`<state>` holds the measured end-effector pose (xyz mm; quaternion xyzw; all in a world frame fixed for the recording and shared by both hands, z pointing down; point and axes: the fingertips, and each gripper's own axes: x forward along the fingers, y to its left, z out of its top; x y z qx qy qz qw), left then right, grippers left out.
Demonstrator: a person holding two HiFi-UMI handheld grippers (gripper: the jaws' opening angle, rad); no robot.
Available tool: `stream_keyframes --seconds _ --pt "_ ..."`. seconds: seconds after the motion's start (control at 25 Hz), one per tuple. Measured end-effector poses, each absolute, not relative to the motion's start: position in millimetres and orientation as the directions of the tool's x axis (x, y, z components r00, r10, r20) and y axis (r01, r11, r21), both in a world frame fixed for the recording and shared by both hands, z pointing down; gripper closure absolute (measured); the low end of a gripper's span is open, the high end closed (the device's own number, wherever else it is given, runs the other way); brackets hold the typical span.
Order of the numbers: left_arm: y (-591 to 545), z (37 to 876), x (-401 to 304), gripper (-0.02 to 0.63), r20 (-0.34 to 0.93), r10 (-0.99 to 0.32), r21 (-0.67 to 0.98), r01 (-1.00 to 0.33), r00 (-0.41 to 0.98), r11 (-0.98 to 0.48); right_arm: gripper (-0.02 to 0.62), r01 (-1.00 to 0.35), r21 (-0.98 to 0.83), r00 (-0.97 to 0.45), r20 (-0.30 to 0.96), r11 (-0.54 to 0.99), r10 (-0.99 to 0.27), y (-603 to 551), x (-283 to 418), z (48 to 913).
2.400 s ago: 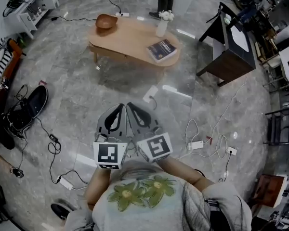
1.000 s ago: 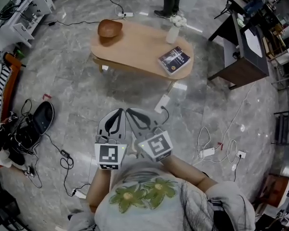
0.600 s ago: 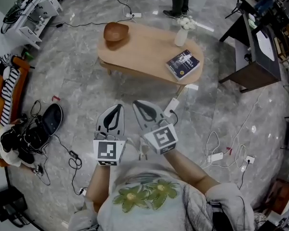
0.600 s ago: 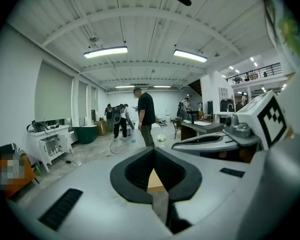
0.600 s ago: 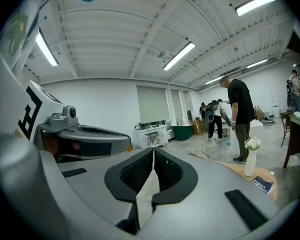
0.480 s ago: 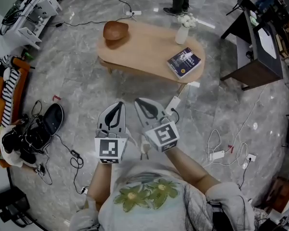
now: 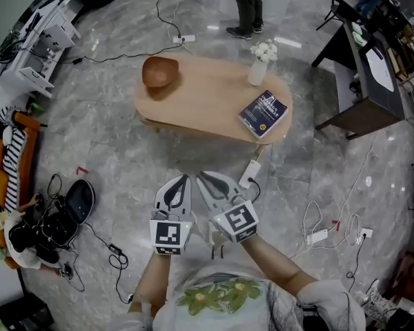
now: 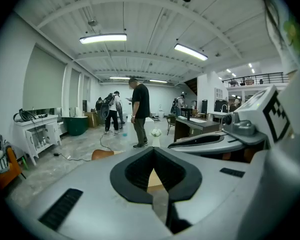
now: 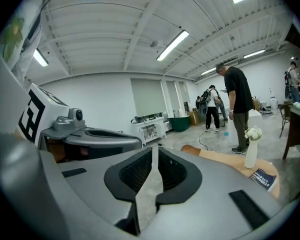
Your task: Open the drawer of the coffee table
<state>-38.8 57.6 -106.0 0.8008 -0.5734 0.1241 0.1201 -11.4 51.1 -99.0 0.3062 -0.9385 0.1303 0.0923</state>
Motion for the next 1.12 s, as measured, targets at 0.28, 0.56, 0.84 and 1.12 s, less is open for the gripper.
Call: stream_keyframes --seconds 0.28,0.56,0.84,1.12 --pt "27.1 -75.1 -50.2 0.597 0.362 -0.87 0.092 -0.941 0.336 -0.325 0.571 -0.607 -0.213 -0.784 0.318 0.766 -0.533 18.9 -23.3 -59.8" --pt "5.1 -46.6 -69.9 0.597 0.378 -0.858 0.097 -0.937 0.348 -0.337 0.571 -0.584 -0.229 -0.799 0.33 0.779 -0.503 -2.2 -48.5 -34.0" --pt "-11.1 -8.4 -83.0 0.597 0.392 -0.85 0.102 -0.935 0.351 -0.339 0.571 -0.578 -0.256 -0.805 0.336 0.775 -0.49 -15.0 -65.4 5.3" --pt "-23.9 44.3 -91.5 0.597 0.367 -0.857 0.08 -0.931 0.361 -0.357 0.571 -0.574 -0.256 -0.814 0.285 0.778 -0.506 -26.5 -77.2 56.9"
